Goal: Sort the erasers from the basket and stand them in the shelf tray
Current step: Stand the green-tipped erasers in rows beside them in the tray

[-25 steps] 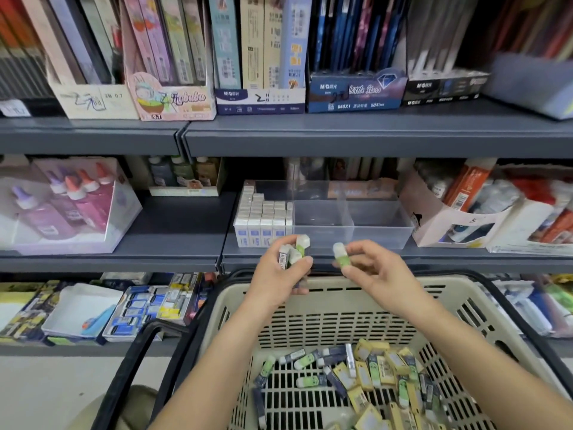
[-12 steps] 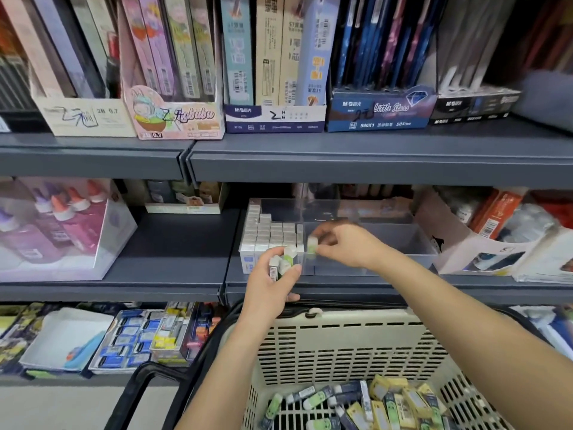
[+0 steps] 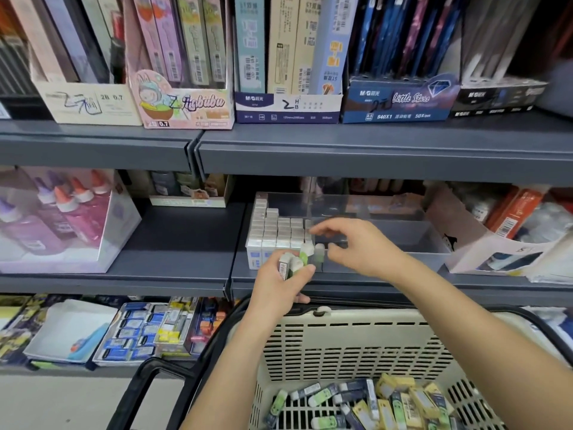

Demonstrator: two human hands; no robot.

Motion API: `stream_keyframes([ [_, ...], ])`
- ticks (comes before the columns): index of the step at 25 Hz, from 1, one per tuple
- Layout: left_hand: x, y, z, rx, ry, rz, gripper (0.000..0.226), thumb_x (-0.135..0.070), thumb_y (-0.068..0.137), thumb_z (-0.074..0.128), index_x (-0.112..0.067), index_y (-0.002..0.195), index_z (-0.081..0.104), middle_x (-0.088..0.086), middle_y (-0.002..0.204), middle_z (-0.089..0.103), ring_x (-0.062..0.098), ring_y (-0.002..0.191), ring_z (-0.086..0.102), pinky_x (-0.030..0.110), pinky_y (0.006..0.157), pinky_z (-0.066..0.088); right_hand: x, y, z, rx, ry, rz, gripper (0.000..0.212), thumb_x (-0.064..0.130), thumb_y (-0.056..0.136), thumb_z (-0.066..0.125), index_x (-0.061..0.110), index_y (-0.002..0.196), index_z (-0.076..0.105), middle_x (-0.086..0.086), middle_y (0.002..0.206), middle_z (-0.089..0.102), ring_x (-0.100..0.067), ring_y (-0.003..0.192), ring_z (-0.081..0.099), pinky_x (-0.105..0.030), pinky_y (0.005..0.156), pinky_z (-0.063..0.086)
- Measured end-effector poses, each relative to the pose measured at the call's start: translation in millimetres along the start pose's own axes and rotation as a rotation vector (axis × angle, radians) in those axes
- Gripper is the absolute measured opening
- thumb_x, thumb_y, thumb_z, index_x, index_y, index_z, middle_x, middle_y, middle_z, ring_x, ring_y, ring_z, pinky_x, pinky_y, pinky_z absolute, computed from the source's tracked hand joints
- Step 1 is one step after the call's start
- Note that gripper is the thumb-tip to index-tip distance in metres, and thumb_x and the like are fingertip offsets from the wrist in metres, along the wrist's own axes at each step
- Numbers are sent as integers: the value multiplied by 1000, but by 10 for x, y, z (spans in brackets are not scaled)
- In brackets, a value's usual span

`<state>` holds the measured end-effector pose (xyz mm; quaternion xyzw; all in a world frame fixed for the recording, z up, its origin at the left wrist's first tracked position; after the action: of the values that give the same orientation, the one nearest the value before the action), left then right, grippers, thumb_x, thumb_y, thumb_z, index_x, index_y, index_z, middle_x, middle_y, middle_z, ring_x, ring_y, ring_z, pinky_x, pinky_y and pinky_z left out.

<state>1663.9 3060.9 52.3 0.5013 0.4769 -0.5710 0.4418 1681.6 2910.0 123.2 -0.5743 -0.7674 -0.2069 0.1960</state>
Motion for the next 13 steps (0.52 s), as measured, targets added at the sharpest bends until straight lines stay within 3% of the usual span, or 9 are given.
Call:
stream_keyframes([
  [2, -10, -11, 26, 22, 17, 17, 17, -16, 82, 70, -26, 89, 58, 6, 87, 60, 9, 67, 63, 29, 57, 57, 105, -102, 2, -20, 131, -4, 24, 24, 81, 66, 31, 105, 65, 14, 94, 67, -1, 81, 60, -11, 75, 44],
  [5, -20, -44, 73, 44, 22, 41, 16, -16, 82, 70, -26, 88, 59, 3, 84, 59, 8, 64, 61, 32, 59, 58, 172, -162, 16, -29, 72, 18, 18, 32, 83, 66, 26, 99, 69, 10, 79, 65, -5, 74, 59, -10, 69, 44],
  [9, -22, -23, 51, -5, -48, 55, 14, -17, 86, 64, -24, 96, 59, 3, 88, 61, 2, 65, 63, 26, 55, 55, 137, -88, -241, -47, 254, 63, 13, 22, 84, 66, 28, 94, 70, 5, 82, 71, -9, 78, 68, -22, 80, 52],
  [13, 34, 9, 36, -11, -52, 23, 20, -24, 86, 63, -21, 104, 53, -4, 74, 65, 7, 61, 63, 35, 60, 55, -32, 171, -474, -180, 130, 192, 18, 23, 86, 63, 32, 101, 66, 7, 99, 69, -13, 93, 63, -25, 92, 47],
])
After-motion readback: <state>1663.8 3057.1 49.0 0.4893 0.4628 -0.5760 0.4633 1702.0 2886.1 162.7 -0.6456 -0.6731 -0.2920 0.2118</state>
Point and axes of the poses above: each hand's wrist, its own y-axis towards the middle knuckle, its own z-axis out of the palm, x = y × z, the point moved 4 cm from there along y, towards the middle knuckle
